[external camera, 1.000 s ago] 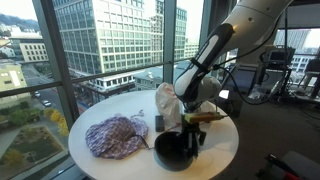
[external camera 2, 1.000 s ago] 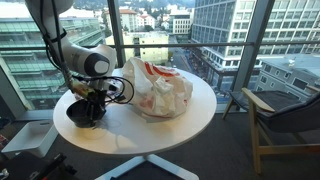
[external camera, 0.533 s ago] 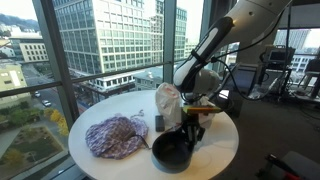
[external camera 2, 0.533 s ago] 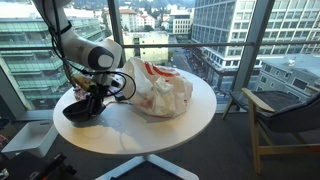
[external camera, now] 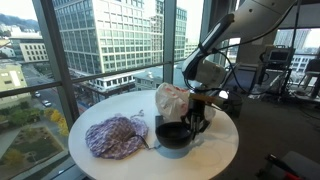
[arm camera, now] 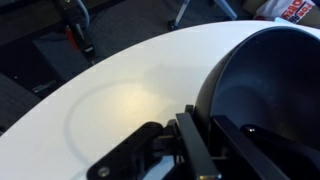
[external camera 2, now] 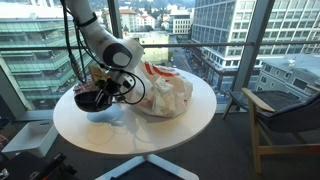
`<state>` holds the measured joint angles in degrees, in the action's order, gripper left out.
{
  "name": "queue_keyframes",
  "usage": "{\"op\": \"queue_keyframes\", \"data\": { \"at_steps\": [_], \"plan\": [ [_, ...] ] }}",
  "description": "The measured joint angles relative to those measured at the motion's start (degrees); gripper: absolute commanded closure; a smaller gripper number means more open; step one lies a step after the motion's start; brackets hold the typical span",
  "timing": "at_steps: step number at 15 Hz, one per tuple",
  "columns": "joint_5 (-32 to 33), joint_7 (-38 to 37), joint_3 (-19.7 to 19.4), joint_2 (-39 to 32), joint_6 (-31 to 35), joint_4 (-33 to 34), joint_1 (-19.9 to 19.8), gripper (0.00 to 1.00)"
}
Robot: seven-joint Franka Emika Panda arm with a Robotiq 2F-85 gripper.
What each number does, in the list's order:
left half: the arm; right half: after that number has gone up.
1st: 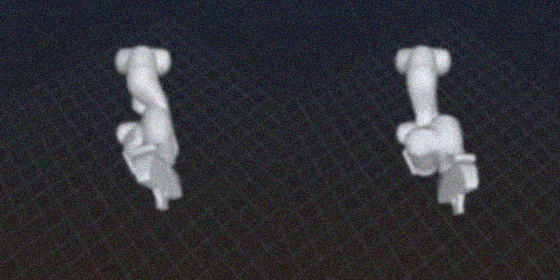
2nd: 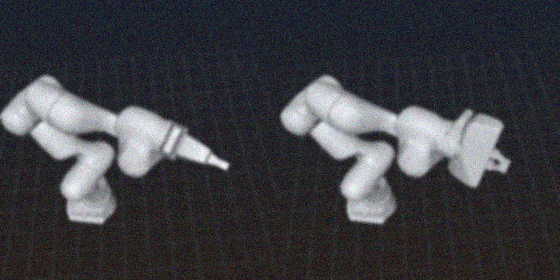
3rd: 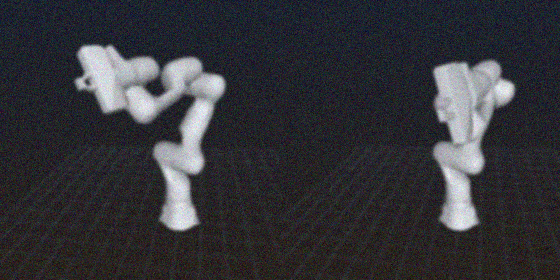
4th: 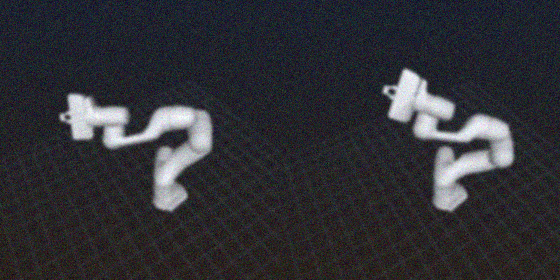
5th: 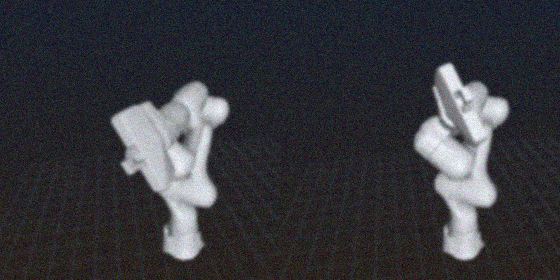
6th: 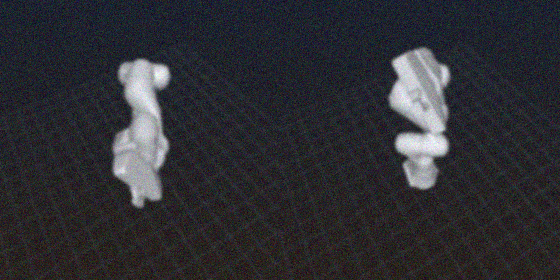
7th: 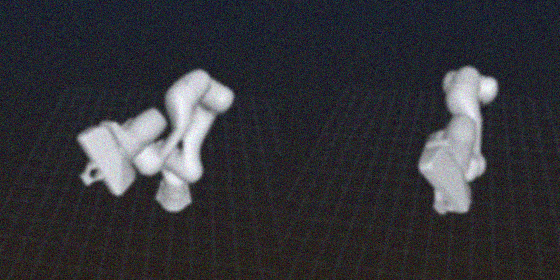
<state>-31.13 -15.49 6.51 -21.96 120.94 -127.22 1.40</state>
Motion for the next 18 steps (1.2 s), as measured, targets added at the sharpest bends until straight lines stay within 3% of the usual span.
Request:
{"op": "queue_keyframes", "data": {
  "at_steps": [9,18],
  "plan": [
    [-2.1,-6.5,-7.1,8.2,-17.2,-0.1,-3.6,0.96],
    [-2.1,-13.7,-11.8,8.3,-20.5,0.9,-5.2,0.96]
  ]
}}
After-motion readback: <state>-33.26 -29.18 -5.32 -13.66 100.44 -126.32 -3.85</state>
